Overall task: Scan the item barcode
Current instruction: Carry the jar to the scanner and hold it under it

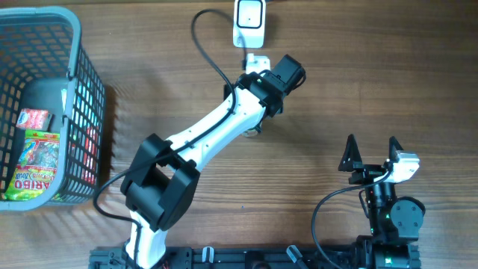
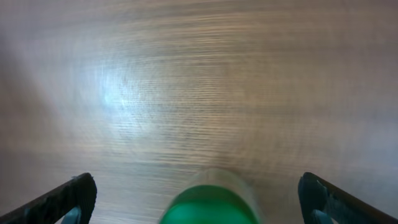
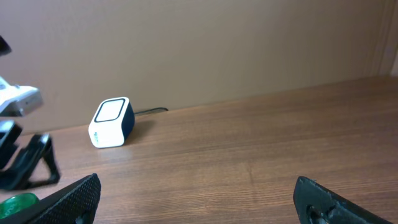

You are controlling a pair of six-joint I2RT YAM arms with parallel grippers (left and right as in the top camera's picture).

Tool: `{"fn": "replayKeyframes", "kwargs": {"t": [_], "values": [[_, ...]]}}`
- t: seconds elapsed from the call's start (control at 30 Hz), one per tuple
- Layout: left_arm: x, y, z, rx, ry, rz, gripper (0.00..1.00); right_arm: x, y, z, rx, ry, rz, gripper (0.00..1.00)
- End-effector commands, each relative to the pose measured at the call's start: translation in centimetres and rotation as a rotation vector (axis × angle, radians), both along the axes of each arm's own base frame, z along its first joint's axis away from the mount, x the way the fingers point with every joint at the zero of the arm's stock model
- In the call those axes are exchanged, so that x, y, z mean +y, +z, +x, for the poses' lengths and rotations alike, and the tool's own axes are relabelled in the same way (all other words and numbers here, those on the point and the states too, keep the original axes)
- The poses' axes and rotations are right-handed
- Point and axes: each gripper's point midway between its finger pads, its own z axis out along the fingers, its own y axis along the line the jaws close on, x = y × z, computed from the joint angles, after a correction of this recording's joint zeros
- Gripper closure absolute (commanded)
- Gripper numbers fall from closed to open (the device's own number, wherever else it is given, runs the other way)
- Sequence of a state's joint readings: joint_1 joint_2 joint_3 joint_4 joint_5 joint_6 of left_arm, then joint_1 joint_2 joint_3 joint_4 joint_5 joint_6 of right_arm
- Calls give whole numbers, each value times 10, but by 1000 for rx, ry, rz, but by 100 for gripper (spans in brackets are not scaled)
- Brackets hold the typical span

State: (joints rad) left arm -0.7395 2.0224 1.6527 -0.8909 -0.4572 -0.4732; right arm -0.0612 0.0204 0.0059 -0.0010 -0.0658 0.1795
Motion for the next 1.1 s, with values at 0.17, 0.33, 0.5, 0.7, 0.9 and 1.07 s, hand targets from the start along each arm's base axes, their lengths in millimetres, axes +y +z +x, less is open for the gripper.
{"fn": "replayKeyframes", "kwargs": {"t": [0.17,0.33,0.5,0.7,0.9,1.07], "values": [[-15,-5,-39,343,-869,-104,0,-1,2,0,-8,-9,6,0],[-2,-2,-28,338,-878,-209,0,-1,2,0,-8,-9,6,0],[-7,-12,-39,388,-912,-206,0,-1,2,0,-8,-9,6,0],[-3,-45,-47,483,-898,-198,0,-1,2,0,-8,-9,6,0],[-5,-56,-45,496,-895,-198,23,-1,2,0,-8,-9,6,0],[9,-60,-36,491,-806,-122,36,-1,2,0,-8,-9,6,0]]}}
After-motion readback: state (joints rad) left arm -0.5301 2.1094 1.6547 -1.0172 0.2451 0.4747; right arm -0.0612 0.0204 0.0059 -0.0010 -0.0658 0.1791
